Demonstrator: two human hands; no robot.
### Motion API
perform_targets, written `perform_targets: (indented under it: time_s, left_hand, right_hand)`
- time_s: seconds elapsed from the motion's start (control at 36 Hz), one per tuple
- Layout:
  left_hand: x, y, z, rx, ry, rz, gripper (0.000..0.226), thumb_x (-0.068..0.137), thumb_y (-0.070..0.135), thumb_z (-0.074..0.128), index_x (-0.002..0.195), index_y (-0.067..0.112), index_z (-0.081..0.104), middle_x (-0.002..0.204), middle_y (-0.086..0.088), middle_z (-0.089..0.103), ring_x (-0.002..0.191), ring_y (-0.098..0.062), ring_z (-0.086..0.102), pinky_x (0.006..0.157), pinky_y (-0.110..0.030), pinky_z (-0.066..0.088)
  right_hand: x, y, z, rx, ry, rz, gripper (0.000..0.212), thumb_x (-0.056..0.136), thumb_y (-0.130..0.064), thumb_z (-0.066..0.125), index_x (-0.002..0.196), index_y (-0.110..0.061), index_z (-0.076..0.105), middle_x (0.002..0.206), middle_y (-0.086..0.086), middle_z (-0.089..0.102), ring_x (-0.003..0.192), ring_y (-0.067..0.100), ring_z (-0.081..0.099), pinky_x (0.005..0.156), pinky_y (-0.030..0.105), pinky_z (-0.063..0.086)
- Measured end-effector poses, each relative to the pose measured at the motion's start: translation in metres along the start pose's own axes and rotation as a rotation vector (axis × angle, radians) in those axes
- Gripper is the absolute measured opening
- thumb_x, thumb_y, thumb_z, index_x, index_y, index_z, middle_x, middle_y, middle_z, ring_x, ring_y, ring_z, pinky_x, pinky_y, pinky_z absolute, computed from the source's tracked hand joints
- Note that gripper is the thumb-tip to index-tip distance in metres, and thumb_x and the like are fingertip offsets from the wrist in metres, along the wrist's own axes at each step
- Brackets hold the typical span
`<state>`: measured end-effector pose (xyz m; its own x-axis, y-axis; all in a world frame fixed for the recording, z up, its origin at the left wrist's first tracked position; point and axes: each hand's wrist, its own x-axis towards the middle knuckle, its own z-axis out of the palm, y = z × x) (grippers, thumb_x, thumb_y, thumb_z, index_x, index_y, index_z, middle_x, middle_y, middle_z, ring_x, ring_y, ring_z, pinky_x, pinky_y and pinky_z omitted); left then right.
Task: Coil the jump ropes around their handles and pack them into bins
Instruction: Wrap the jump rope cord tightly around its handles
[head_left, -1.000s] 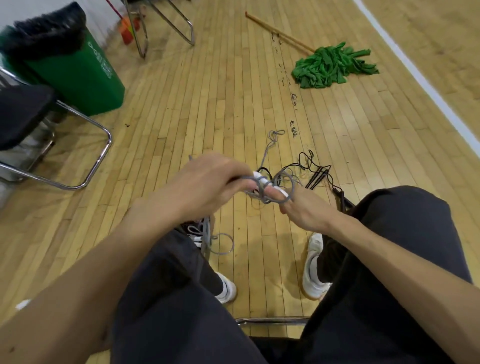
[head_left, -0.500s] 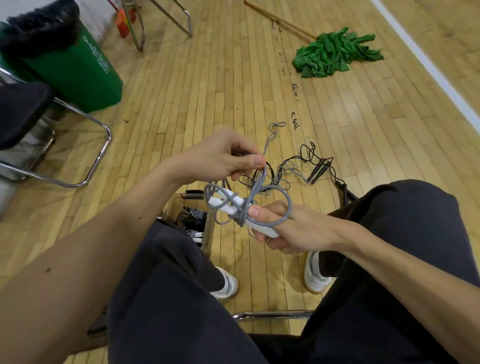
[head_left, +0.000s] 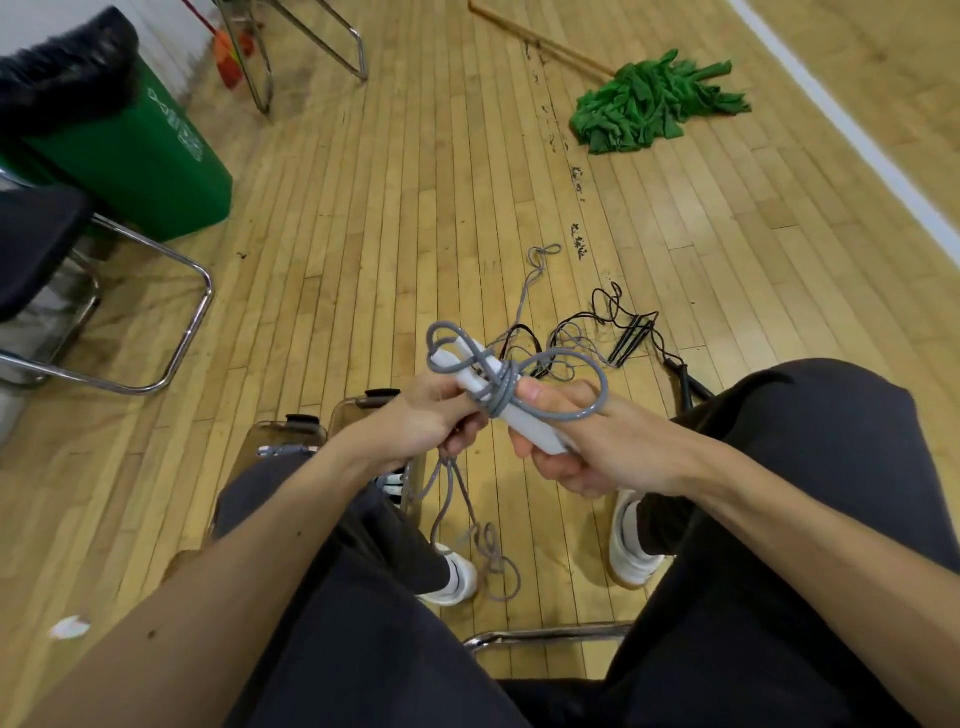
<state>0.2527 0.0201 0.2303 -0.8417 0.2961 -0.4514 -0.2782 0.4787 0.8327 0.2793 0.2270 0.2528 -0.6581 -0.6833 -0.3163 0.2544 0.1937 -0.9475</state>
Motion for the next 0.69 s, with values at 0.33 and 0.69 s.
perform_targets:
  time_s: [0.33,0.69]
  left_hand:
    - [-0.01,-0.002,0.009,-0.165,-0.013,0.027,0.045,0.095,0.049,0.041,0.062,0.029,0.064,0.052,0.006,0.03,0.046,-0.009,0.023,0.046,-0.024,0.021]
    - [-0.012,-0.017,0.02,-0.022,-0.022,0.009,0.051,0.102,0.048,0.037,0.074,0.01,0.054,0.051,0.002,0.036,0.044,-0.013,0.035,0.047,-0.025,0.035]
  right_hand:
    - [0.005,0.002,0.002,0.099,0.016,-0.078,0.03,0.086,-0.014,0.059,0.095,0.01,0.046,0.056,-0.002,0.033,0.045,0.013,0.024,0.041,0.018,0.023]
    - [0.021,0.009,-0.016,0.157,0.316,-0.011,0.035,0.101,-0.012,0.056,0.069,-0.019,0.045,0.053,-0.003,0.037,0.044,0.011,0.024,0.041,0.02,0.02]
